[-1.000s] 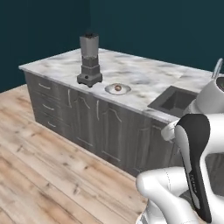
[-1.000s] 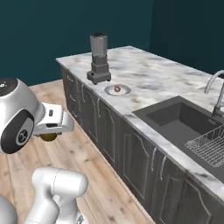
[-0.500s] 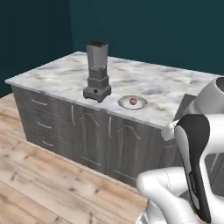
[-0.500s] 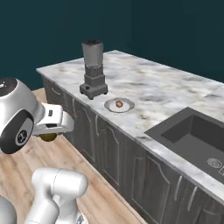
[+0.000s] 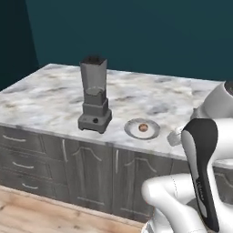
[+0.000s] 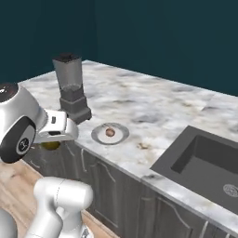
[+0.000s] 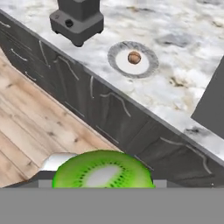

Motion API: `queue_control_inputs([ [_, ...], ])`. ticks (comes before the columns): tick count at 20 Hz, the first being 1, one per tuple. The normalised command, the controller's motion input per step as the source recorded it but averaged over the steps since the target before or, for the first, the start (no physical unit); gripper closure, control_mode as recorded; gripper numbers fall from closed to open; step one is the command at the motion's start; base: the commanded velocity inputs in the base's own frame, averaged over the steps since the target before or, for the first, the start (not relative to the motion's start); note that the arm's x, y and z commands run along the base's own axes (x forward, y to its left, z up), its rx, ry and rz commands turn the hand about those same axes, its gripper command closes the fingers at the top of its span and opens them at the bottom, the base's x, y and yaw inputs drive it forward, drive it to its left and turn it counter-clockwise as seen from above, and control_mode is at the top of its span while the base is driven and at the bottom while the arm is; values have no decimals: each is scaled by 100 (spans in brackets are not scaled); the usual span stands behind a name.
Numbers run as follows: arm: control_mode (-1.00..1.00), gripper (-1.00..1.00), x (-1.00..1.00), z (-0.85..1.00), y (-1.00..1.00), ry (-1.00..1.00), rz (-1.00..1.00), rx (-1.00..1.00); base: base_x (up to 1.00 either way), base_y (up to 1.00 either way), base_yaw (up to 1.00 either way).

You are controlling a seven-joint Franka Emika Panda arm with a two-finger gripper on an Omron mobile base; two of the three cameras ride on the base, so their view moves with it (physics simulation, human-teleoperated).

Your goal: Pick the kiwi and tangerine from the fridge and place them on the plate next to the blender to make a fruit smoothie.

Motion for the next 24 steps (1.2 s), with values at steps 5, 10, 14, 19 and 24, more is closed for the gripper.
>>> queue_control_inputs([
  [5,100,100,0,0,0,0,0,0,100,14,-46],
  [10,-100,100,60,-23,-12,8,-17,0,40,3,-16],
  [14,-100,100,100,-63,-19,24,-19,0,0,0,0],
  [19,-100,100,100,-79,-1,17,-3,1,0,0,0],
  [24,-100,100,99,-95,0,4,0,5,0,0,0],
])
